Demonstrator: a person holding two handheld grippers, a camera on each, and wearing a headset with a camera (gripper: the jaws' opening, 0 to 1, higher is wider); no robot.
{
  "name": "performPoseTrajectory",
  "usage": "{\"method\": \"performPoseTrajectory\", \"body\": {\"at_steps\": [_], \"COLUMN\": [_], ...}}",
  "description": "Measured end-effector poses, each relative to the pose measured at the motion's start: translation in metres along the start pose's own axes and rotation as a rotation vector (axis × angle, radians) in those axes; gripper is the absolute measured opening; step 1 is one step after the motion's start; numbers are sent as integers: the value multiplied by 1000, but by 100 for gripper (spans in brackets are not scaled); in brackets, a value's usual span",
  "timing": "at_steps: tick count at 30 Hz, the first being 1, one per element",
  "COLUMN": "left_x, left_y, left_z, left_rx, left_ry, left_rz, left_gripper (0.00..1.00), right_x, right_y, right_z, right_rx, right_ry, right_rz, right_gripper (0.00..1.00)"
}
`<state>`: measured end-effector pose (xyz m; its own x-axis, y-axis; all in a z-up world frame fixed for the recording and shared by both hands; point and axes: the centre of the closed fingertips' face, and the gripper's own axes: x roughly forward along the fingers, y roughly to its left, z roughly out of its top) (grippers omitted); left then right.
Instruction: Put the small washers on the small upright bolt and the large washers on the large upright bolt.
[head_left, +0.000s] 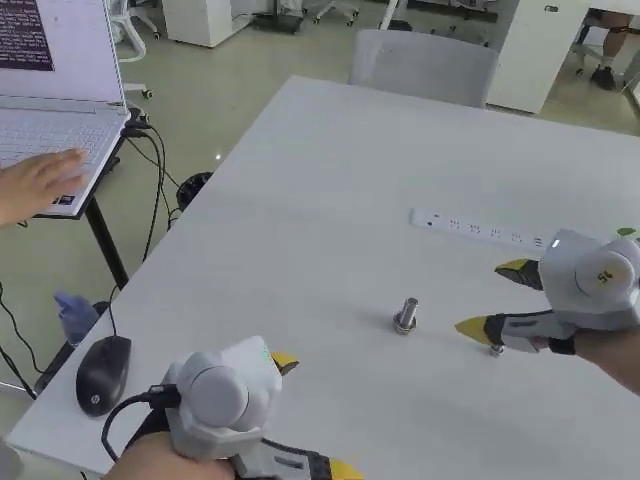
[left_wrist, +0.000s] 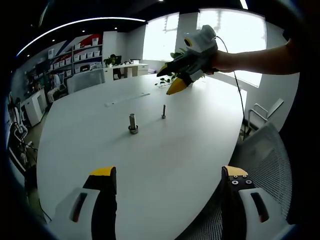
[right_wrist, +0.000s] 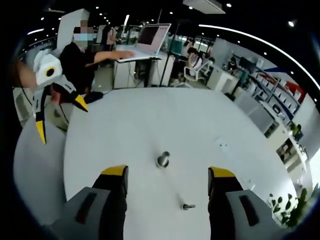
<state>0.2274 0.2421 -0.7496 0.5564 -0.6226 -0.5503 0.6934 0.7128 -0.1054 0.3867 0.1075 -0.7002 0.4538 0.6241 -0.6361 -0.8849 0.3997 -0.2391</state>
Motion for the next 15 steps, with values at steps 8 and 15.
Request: {"method": "performPoseTrajectory", "body": {"at_steps": [8, 15], "left_x": [-11, -18], "left_y": [-2, -4], "left_z": [0, 2], "left_rx": [0, -15], "left_ry": [-2, -8], "left_rz": [18, 44], "left_gripper": [87, 87], "right_x": [-38, -65], "right_y": [9, 18], "right_z": [-17, -45], "right_rx": [127, 217], "right_ry": [-81, -118], "right_rz": [-73, -107], "right_gripper": [70, 75]}}
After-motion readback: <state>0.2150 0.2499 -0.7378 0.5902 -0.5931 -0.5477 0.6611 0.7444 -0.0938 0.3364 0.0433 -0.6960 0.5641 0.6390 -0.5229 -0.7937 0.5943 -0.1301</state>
